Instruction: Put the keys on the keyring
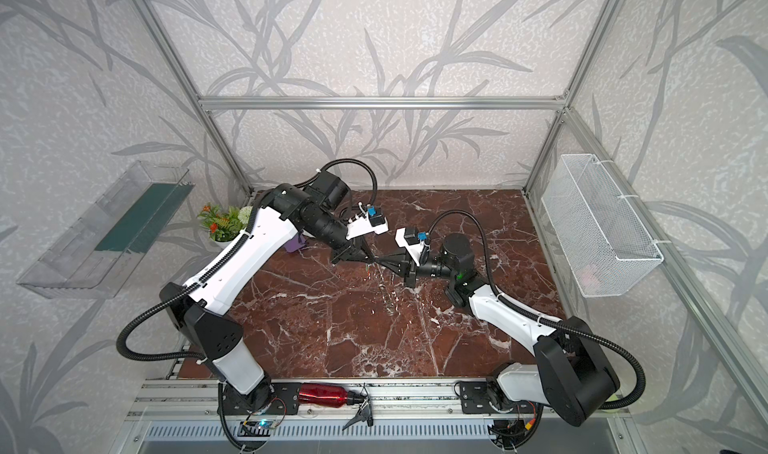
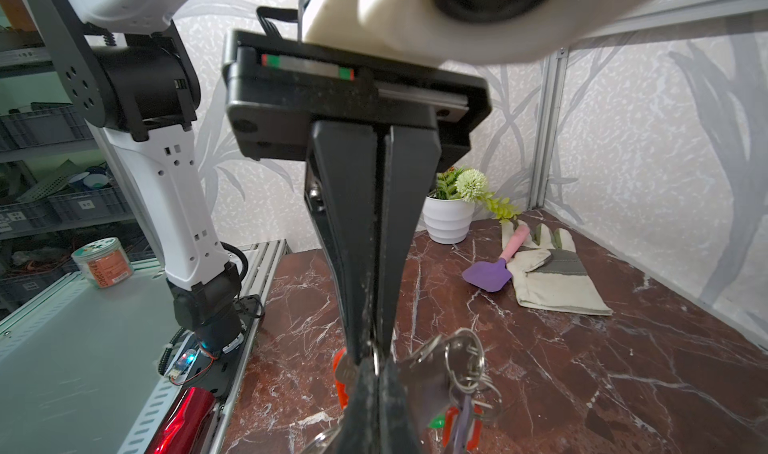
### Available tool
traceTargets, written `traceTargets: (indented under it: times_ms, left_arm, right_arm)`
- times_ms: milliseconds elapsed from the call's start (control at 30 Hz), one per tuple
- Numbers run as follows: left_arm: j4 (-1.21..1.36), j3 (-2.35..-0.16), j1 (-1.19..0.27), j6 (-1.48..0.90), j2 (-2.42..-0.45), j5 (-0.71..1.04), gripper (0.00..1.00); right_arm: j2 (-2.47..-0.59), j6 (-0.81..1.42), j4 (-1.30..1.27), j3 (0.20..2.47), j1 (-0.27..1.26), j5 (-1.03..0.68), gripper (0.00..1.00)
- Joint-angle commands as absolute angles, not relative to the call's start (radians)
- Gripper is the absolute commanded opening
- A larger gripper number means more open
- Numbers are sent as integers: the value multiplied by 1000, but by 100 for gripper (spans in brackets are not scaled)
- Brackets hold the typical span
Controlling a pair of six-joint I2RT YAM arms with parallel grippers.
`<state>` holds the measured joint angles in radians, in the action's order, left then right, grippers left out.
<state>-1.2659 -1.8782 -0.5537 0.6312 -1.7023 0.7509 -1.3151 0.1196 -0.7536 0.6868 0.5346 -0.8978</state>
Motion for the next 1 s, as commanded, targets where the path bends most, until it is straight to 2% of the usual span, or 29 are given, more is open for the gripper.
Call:
traceTargets:
  times_ms: [0, 300, 433, 533, 833, 967]
  left_arm:
    - [-1050, -1799, -527, 491, -1599, 793, 11]
    - [-454, -1294, -385, 81, -1241, 839, 54]
    - [-248, -1116, -382, -29, -1141, 880, 69]
    - [-87, -999, -385, -123, -1094, 909, 75]
    - [-149, -983, -419, -73, -1126, 935, 63]
    - [-150, -997, -437, -74, -1153, 982, 49]
  right_arm:
    - [-1316, 162, -859, 677, 544, -907, 0]
    - [-1296, 189, -876, 678, 544, -901, 0]
    - [-1296, 212, -897, 678, 546, -906, 0]
    - [-1299, 217, -899, 683, 545, -909, 0]
    - [-1317, 235, -913, 690, 544, -918, 0]
    - [-1320, 241, -916, 693, 546, -919, 0]
